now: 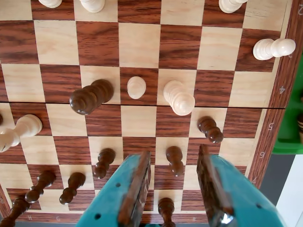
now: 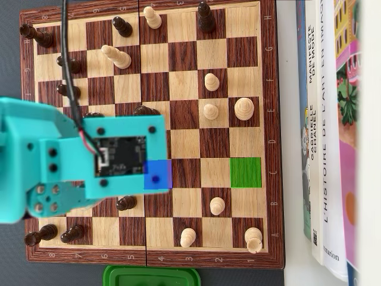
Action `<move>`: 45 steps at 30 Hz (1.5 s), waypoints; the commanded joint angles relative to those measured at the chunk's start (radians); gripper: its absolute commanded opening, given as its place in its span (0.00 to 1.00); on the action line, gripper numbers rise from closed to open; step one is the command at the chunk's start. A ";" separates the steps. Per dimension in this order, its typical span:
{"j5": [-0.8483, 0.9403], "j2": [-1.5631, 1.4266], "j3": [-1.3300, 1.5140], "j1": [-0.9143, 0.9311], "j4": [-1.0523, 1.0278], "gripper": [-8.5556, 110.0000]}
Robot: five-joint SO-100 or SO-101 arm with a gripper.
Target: Play chess
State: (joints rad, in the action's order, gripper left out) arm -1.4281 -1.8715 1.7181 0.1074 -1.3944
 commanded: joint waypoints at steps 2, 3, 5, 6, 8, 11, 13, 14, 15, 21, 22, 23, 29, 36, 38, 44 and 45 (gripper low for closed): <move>-0.003 0.031 -0.078 0.014 0.018 0.20; -0.003 0.048 -0.094 0.014 0.017 0.20; -0.002 0.092 -0.117 0.014 0.023 0.20; -0.002 0.117 -0.129 0.014 0.023 0.20; -0.002 0.150 -0.158 0.021 0.015 0.20; 0.005 0.181 -0.181 0.049 0.014 0.20; 0.008 0.193 -0.190 0.064 0.014 0.20; 0.008 0.199 -0.192 0.069 0.014 0.20; 0.008 0.207 -0.192 0.072 0.014 0.20; 0.006 0.265 -0.192 0.061 0.021 0.20; 0.006 0.268 -0.192 0.061 0.017 0.20; 0.006 0.272 -0.192 0.061 0.015 0.20; 0.000 0.276 -0.192 0.058 0.020 0.20; -0.025 0.279 -0.192 0.032 0.023 0.20; -0.026 0.279 -0.193 0.031 0.023 0.20; -0.021 0.281 -0.192 0.028 0.025 0.20; -0.020 0.282 -0.192 0.028 0.025 0.20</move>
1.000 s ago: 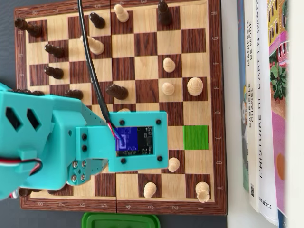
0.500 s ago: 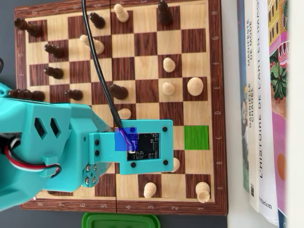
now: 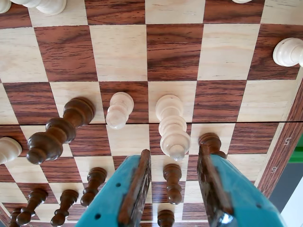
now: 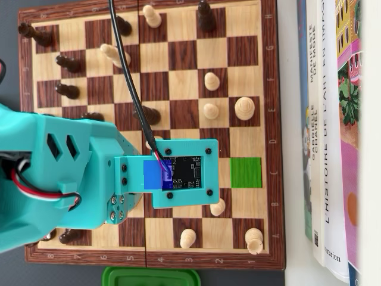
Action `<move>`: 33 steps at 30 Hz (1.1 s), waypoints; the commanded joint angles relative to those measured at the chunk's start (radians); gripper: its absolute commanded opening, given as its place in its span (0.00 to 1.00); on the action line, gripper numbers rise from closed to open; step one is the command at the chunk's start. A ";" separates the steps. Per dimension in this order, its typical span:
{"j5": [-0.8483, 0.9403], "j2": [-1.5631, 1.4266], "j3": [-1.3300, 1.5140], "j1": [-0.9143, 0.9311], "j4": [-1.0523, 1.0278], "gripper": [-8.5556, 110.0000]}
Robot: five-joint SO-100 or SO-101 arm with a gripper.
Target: Play chess
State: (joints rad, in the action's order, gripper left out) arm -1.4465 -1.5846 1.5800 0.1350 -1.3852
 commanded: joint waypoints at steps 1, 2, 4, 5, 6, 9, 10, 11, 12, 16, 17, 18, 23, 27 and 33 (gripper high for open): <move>-0.002 -0.005 -0.054 0.002 0.015 0.20; -0.003 -0.005 -0.054 0.005 0.015 0.20; -0.006 -0.005 -0.054 0.006 0.015 0.20; -0.006 -0.005 -0.054 0.006 0.015 0.20; -0.006 -0.003 -0.054 0.006 0.015 0.20; -0.006 0.032 -0.066 0.008 0.020 0.20; -0.003 0.046 -0.075 0.008 0.023 0.20; -0.002 0.058 -0.086 0.008 0.023 0.20; 0.002 0.069 -0.098 0.008 0.023 0.20; 0.002 0.081 -0.112 0.014 0.021 0.20; 0.002 0.086 -0.112 0.014 0.021 0.20; 0.002 0.087 -0.106 0.014 0.021 0.20; 0.003 0.089 -0.101 0.018 0.020 0.20; 0.003 0.094 -0.092 0.018 0.020 0.20; 0.003 0.118 -0.080 0.018 0.021 0.20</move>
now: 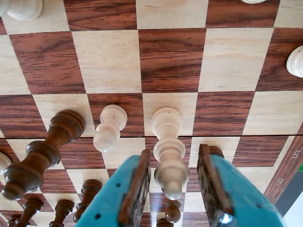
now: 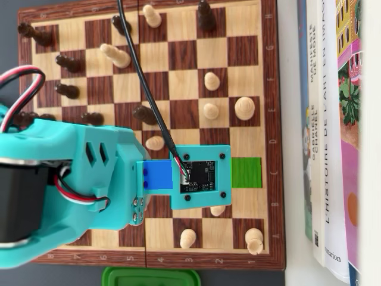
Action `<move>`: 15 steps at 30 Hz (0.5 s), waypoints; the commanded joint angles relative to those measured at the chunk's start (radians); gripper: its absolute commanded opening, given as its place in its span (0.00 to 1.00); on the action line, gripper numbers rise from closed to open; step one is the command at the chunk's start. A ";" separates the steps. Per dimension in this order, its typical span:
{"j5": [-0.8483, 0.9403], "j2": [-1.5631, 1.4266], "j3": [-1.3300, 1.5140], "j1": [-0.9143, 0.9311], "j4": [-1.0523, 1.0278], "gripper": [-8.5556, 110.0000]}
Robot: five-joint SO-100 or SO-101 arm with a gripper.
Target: Play chess
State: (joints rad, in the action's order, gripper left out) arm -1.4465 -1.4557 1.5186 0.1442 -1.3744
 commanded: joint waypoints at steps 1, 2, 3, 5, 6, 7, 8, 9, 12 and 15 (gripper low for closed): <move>0.003 -0.011 -0.018 0.009 0.011 0.20; 0.003 -0.011 -0.018 0.009 0.011 0.20; 0.003 -0.011 -0.018 0.009 0.011 0.20; 0.003 -0.011 -0.018 0.009 0.011 0.20; 0.003 -0.011 -0.018 0.009 0.011 0.20; 0.003 -0.011 -0.017 0.009 0.011 0.20; 0.003 -0.011 -0.017 0.009 0.011 0.20; 0.003 -0.011 -0.017 0.009 0.011 0.20; 0.003 -0.011 -0.017 0.009 0.011 0.19; 0.003 -0.011 -0.017 0.009 0.011 0.17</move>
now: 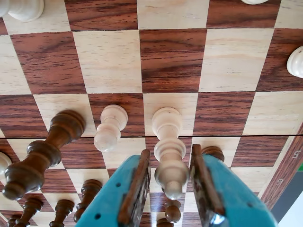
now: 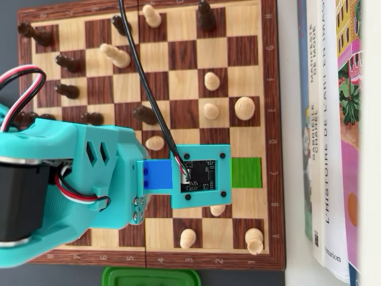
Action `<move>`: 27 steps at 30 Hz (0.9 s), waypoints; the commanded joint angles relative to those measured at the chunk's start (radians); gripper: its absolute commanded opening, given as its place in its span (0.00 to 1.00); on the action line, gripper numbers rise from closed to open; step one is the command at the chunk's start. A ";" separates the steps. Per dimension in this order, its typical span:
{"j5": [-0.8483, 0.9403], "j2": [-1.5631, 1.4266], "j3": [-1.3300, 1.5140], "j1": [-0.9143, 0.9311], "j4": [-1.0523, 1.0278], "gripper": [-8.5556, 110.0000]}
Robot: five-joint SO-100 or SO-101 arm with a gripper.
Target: Play chess
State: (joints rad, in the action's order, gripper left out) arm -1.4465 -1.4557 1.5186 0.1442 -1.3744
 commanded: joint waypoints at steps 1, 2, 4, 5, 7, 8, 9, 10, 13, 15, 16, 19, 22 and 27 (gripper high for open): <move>0.003 -0.011 -0.017 0.009 0.011 0.17; 0.003 -0.011 -0.017 0.009 0.011 0.17; 0.003 -0.011 -0.017 0.009 0.011 0.17; 0.003 -0.011 -0.017 0.009 0.011 0.17; 0.003 -0.011 -0.017 0.009 0.011 0.17; 0.003 -0.011 -0.015 0.009 0.011 0.17; 0.003 -0.011 -0.015 0.009 0.011 0.17; 0.003 -0.011 -0.015 0.009 0.011 0.17; 0.003 -0.011 -0.015 0.009 0.011 0.16; 0.003 -0.011 -0.017 0.009 0.011 0.14; 0.005 -0.011 -0.017 0.009 0.011 0.13; 0.005 -0.011 -0.018 0.009 0.011 0.13; 0.005 -0.011 -0.018 0.009 0.011 0.13; 0.005 -0.035 -0.058 0.009 0.003 0.13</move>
State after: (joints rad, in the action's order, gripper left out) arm -1.4465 -1.4557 1.5186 0.1442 -1.3744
